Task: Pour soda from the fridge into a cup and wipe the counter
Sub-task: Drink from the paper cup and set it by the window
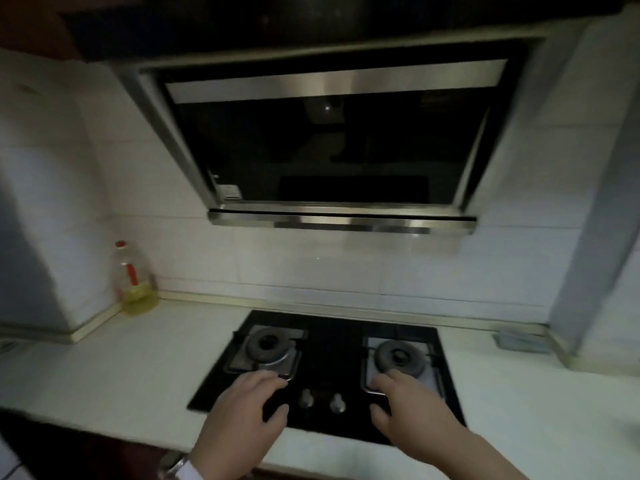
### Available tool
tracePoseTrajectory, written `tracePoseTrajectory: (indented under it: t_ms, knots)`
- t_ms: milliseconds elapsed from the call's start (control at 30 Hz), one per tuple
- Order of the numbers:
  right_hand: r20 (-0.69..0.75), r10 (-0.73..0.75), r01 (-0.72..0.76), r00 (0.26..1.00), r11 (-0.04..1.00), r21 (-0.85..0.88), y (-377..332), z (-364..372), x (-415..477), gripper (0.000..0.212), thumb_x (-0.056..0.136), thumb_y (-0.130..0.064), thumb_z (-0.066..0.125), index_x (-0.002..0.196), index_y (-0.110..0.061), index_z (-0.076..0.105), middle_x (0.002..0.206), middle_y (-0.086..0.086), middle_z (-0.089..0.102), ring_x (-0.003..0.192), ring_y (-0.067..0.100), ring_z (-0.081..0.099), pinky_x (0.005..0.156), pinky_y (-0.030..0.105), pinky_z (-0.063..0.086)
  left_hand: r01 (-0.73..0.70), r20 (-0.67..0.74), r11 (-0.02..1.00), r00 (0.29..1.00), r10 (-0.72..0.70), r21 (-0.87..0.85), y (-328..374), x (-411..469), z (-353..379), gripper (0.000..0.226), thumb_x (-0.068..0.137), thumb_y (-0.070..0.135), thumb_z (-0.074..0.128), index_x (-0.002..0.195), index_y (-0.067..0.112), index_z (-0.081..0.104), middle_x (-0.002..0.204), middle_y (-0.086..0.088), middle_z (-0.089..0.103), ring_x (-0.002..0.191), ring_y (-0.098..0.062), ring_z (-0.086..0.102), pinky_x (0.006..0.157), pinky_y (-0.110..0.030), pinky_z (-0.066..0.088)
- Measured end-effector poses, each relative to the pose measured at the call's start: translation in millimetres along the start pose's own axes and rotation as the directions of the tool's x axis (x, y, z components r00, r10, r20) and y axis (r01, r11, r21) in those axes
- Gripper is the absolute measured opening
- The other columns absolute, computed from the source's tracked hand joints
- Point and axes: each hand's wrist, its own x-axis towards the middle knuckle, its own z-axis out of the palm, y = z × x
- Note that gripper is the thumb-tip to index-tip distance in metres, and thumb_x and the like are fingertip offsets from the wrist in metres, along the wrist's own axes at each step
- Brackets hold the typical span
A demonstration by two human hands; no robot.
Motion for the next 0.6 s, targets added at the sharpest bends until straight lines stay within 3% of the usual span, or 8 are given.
tracePoseTrajectory:
  t_ms: [100,300,600]
  knots:
    - [-0.043,0.116,-0.117,0.992,0.993,-0.013,55.3,-21.6,-31.1,0.032,0.092,-0.047,0.046,0.117,-0.028,0.053,0.118,-0.007,0.053,0.113,0.017,0.052,0.083,0.030,0.043,-0.103,0.065,0.992,0.992,0.108,-0.076,49.7,28.6,37.2,0.051,0.084,0.057,0.043,0.128,0.035,0.057,0.128,0.027,0.043,0.128,0.007,0.035,0.103,-0.012,0.024]
    - [-0.147,0.332,-0.332,0.932,0.943,0.025,137.8,-58.6,-92.0,0.039,0.094,-0.043,0.043,0.130,-0.029,0.051,0.129,-0.011,0.051,0.121,0.013,0.048,0.092,0.028,0.042,-0.254,0.183,0.953,0.942,0.283,-0.163,140.3,75.1,90.4,0.068,0.074,0.065,0.030,0.126,0.035,0.060,0.129,0.024,0.048,0.128,0.002,0.039,0.102,-0.013,0.026]
    - [-0.200,0.598,-0.599,0.776,0.799,0.063,210.2,-81.3,-168.8,0.042,0.095,-0.044,0.043,0.134,-0.029,0.048,0.133,-0.012,0.048,0.126,0.011,0.043,0.095,0.028,0.040,-0.456,0.300,0.845,0.794,0.529,-0.280,253.8,130.7,161.0,0.042,0.090,0.049,0.053,0.129,0.037,0.055,0.133,0.026,0.044,0.130,0.005,0.034,0.100,-0.013,0.025]
